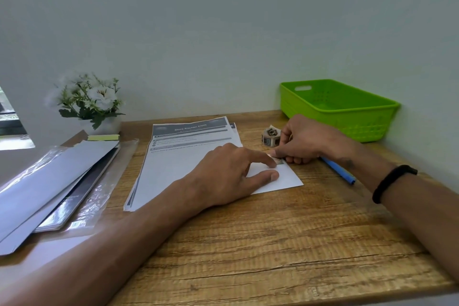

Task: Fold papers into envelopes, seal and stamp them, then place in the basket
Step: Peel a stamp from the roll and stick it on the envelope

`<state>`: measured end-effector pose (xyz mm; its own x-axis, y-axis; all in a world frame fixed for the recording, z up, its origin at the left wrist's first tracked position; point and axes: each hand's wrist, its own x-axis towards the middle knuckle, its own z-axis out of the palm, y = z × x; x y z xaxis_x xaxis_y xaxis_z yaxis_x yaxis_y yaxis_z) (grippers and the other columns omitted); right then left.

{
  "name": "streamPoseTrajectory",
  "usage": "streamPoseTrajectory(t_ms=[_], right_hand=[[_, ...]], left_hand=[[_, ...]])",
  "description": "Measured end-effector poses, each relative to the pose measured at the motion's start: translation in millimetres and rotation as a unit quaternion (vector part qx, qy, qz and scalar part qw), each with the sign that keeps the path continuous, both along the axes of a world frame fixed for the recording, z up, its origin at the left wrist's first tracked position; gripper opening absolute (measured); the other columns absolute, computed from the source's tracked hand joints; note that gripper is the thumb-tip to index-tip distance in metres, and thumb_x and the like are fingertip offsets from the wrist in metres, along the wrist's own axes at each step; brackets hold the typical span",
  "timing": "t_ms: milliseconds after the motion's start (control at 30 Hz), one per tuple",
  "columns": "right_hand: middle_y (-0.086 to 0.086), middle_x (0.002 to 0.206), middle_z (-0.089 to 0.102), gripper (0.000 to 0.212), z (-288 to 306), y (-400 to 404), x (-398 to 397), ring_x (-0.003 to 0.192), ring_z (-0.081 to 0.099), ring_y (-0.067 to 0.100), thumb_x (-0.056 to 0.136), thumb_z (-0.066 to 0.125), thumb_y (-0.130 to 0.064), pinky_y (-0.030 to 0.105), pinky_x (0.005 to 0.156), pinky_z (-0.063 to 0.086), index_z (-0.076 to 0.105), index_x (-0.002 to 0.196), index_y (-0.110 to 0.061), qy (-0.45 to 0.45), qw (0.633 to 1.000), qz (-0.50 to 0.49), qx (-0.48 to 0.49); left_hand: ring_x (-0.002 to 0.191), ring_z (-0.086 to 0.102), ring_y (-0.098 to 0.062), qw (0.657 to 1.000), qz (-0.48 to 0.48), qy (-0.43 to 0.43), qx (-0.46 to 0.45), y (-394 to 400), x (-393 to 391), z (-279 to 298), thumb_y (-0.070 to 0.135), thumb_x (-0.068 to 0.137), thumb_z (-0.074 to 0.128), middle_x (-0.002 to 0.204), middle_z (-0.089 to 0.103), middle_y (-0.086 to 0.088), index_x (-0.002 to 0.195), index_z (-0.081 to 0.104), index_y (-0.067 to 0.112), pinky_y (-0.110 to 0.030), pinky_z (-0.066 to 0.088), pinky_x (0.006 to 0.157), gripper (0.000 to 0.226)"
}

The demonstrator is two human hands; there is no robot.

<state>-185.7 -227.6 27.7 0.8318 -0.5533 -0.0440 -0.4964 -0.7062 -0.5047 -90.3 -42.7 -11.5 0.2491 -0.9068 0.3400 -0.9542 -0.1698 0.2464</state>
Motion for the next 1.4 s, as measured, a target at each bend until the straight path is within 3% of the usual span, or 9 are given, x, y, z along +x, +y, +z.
streamPoseTrajectory(t_ms=[167,467,700,933,1400], right_hand=[[-0.001,0.059,0.072,0.026,6,-4,-3,0.052,0.063,0.013,0.088,0.082,-0.032,0.024,0.052,0.052,0.075,0.074,-0.01,0.029,0.999,0.008,0.011],[0.002,0.066,0.074,0.024,13,-12,-11,0.057,0.065,0.012,0.085,0.085,-0.029,0.025,0.055,0.054,0.076,0.086,-0.007,0.064,0.995,0.048,0.053],[0.002,0.062,0.072,0.024,8,-6,-7,0.055,0.063,0.012,0.084,0.086,-0.031,0.025,0.053,0.052,0.076,0.081,-0.009,0.039,0.995,0.062,0.063],[0.004,0.064,0.075,0.028,-3,4,1,0.053,0.062,0.013,0.088,0.081,-0.034,0.025,0.05,0.05,0.075,0.076,-0.009,-0.005,1.0,0.028,0.002],[0.002,0.061,0.07,0.027,11,-11,-8,0.053,0.06,0.014,0.084,0.085,-0.032,0.025,0.051,0.049,0.075,0.081,-0.007,0.056,0.997,0.038,0.044]], left_hand=[[0.06,0.047,-0.001,1.0,0.004,-0.007,0.003,-1,0,0,0.068,0.098,0.051,0.06,0.048,0.013,0.128,0.066,0.049,-0.029,0.033,0.061,0.039],[0.059,0.049,-0.003,1.0,-0.002,-0.001,-0.007,-2,2,-1,0.067,0.097,0.053,0.059,0.05,0.011,0.125,0.068,0.045,-0.024,0.031,0.057,0.039],[0.057,0.048,-0.003,1.0,0.002,0.009,-0.005,-1,2,-2,0.065,0.097,0.056,0.058,0.05,0.009,0.123,0.067,0.042,-0.023,0.03,0.057,0.037],[0.062,0.055,-0.01,1.0,0.013,0.019,0.007,-1,0,-3,0.066,0.096,0.056,0.063,0.058,0.001,0.106,0.056,0.032,-0.03,0.033,0.058,0.035],[0.067,0.06,-0.018,0.999,0.014,0.044,0.025,0,-2,1,0.067,0.095,0.057,0.069,0.065,-0.003,0.1,0.057,0.031,-0.032,0.037,0.058,0.037]])
